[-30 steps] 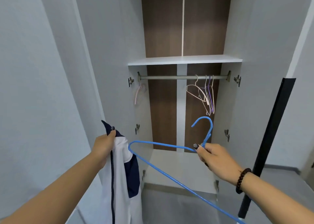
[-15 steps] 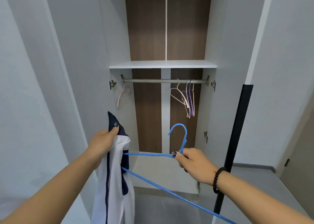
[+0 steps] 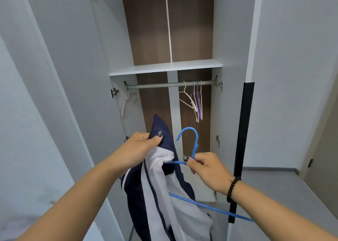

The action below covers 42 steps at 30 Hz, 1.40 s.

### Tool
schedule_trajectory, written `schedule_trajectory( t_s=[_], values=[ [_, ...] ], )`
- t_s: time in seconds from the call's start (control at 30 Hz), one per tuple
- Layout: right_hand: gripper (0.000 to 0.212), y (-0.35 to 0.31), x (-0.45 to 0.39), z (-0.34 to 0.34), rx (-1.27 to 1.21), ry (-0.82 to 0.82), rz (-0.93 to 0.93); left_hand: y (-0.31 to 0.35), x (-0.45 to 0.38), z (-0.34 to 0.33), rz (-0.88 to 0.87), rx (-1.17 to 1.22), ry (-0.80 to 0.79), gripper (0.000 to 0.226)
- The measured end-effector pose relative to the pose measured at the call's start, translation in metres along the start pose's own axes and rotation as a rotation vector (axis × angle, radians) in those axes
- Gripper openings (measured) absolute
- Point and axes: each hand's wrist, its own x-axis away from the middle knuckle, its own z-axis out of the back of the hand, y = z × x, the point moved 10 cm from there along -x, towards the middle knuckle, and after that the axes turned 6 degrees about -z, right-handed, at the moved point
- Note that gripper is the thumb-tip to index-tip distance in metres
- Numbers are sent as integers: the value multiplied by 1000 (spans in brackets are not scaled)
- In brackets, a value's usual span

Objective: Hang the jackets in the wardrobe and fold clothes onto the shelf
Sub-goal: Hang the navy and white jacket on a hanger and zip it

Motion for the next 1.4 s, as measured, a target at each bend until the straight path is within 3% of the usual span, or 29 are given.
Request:
schedule_trajectory(
  t_s=[0.2, 0.33, 0.37, 0.43, 0.47, 0.57, 0.63, 0.73, 0.87, 1.03, 1.27, 1.4],
  values=[
    [46, 15, 16, 2, -242, 6, -24, -19, -5, 1, -30, -352, 75, 38],
    [47, 14, 17, 1, -389, -5, -31, -9, -4, 7, -165, -689, 174, 9],
    [47, 12, 16, 1, -417, -3, -29, -5, -1, 9, -184, -763, 196, 17],
    [47, 5, 12, 3, -456, 5, -21, 8, 3, 13, -280, -935, 260, 61],
    [47, 1, 10, 4, -467, 8, -14, 18, 6, 14, -367, -1051, 293, 68],
    [47, -13, 7, 8, -491, 12, 21, 32, 15, 0, -632, -1275, 209, 46],
    [47, -21, 7, 10, -516, -5, 31, 26, 15, 5, -626, -1226, 134, 35],
    [46, -33, 7, 11, -533, -39, 53, 22, 15, 23, -615, -1202, 157, 55],
    [47, -48, 4, 24, -471, -33, 94, 30, 16, 35, -672, -1218, 153, 54],
    [45, -57, 0, 46, -358, -22, 117, 41, 16, 62, -710, -1192, 286, 67],
    [41, -56, -8, 53, -246, 39, 161, 44, 8, 26, -769, -1170, 226, 76],
    [34, -61, -10, 49, -90, 76, 204, 31, -6, 18, -654, -1060, 181, 90]
  ],
)
